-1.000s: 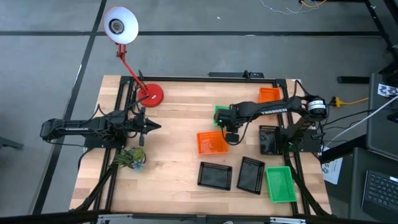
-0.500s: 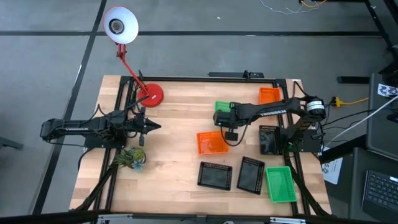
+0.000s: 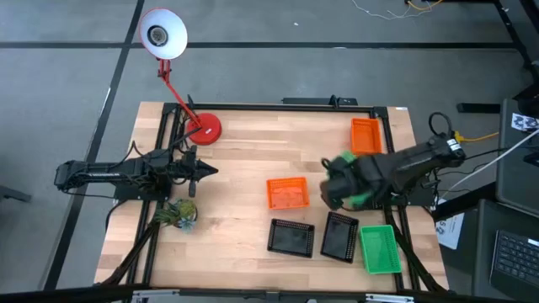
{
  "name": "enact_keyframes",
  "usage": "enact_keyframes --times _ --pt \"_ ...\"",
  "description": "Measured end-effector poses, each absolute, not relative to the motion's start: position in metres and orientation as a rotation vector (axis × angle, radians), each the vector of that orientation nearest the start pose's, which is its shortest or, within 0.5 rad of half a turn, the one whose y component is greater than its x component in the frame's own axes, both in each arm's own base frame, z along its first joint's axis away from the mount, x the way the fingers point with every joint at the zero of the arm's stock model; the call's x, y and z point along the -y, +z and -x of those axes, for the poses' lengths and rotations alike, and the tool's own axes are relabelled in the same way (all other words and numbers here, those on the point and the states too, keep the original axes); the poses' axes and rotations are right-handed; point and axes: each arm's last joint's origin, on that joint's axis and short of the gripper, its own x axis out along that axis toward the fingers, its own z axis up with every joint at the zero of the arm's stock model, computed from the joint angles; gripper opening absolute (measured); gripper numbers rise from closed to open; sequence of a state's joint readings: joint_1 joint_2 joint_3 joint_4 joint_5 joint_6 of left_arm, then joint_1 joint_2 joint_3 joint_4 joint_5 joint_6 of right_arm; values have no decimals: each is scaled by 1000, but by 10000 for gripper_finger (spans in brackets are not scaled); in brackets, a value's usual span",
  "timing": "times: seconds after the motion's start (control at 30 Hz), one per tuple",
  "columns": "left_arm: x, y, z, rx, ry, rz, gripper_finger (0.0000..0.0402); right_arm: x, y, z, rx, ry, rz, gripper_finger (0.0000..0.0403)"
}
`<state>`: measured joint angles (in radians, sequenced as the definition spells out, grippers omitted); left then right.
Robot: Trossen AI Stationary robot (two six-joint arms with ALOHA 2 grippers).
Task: Stack baskets by color
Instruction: Stack the top green bin on the bottom green bin
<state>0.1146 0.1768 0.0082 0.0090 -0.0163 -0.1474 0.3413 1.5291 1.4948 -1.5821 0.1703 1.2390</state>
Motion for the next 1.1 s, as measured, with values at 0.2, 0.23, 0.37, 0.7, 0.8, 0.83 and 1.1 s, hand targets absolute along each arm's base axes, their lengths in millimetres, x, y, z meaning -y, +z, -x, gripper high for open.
enact_keyframes --times 0.2,0.23,0.37,0.7,0.8,0.83,1.1 --pt "-13 153 -106 -146 162 153 0 -138 314 -223 -1429 -921 -815 6" --pt "-14 153 -106 -143 177 151 0 -147 310 -222 -1443 -946 -839 6" --pt "-15 153 -106 -132 217 148 0 -178 296 -211 -1477 -1075 -887 6" --pt "-15 153 -106 -140 215 67 0 -229 265 -207 -1557 -1252 -1049 6" --pt "-15 154 -106 -139 222 40 0 -237 252 -209 -1561 -1302 -1029 6" --pt "-16 154 -106 -136 228 33 0 -238 248 -209 -1561 -1327 -1013 6" --pt "-16 157 -106 -112 236 15 0 -241 232 -212 -1561 -1416 -920 6"
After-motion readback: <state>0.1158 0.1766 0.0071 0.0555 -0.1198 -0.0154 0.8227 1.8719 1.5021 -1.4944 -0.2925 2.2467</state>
